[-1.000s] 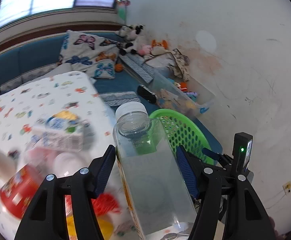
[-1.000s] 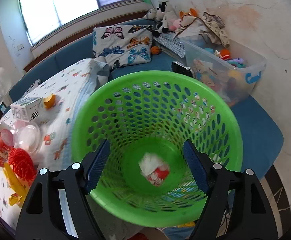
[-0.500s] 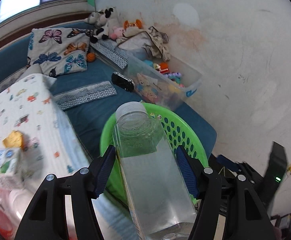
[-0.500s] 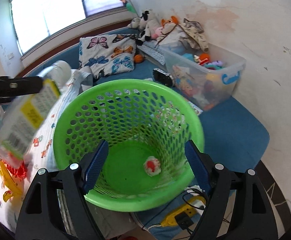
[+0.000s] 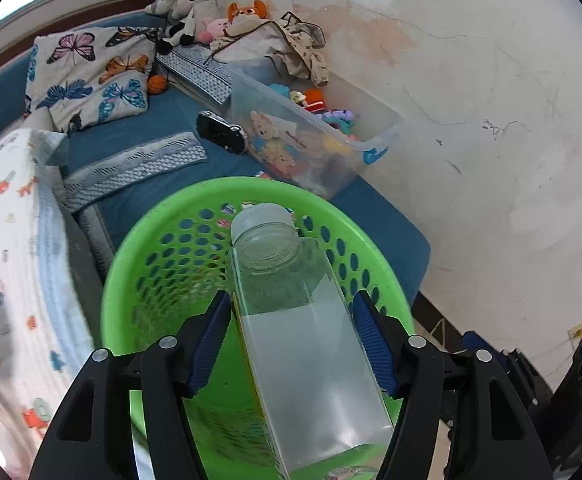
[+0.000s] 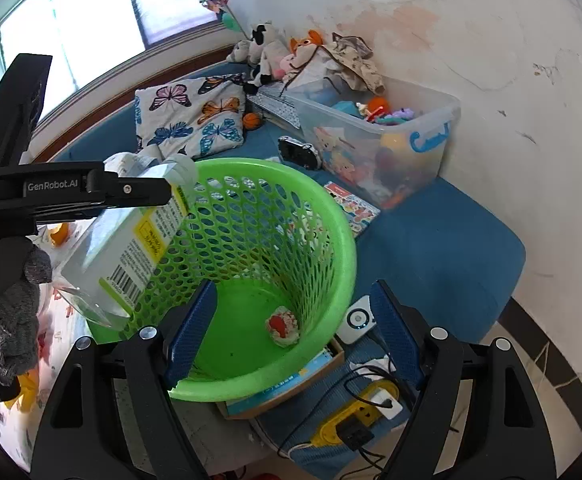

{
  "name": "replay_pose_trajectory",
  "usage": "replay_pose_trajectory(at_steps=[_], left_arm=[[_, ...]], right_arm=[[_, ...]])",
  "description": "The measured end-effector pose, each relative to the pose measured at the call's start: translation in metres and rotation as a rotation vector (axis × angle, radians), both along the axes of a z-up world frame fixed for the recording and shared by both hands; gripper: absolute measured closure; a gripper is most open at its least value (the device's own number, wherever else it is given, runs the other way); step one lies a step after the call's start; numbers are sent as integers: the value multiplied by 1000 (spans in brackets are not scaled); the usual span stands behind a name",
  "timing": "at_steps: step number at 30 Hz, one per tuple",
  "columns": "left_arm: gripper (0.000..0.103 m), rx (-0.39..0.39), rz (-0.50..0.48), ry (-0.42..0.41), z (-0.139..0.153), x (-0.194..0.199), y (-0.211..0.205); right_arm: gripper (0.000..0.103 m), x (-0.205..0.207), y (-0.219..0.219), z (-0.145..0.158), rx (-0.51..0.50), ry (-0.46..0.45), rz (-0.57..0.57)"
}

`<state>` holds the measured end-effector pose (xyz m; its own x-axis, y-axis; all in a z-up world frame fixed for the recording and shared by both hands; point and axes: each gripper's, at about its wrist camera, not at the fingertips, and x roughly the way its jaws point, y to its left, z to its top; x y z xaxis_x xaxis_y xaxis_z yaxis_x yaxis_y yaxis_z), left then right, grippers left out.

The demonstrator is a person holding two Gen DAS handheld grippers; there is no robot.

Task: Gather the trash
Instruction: 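Lower the clear plastic bottle into the green basket and open the left gripper, then return both tools to the table and grasp the red mesh netting with the right gripper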

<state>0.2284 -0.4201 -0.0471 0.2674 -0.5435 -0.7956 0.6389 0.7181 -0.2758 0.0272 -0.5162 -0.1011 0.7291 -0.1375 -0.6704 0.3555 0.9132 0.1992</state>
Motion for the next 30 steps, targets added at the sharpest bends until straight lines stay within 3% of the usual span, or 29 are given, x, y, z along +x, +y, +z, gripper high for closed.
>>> replay_pose_trajectory(at_steps=[2,4,13,22,30], left_arm=[[40,-23,-7,18,-3,0,-4],[30,-50,-1,19,-2,-1,-5],[30,-111,-15,-34,20,-18,21],[30,-121,52,-152,56,-45,105],[30,-103,187,-220,69,-66,197]], right_arm=[[24,-2,-2,-2,8,1,-7],[24,-4,-4,-3,11,1,-15],[24,-16,4,3,23,-22,-14],[24,-23,35,21,12,-53,63],[24,-21,84,29,6,-66,167]])
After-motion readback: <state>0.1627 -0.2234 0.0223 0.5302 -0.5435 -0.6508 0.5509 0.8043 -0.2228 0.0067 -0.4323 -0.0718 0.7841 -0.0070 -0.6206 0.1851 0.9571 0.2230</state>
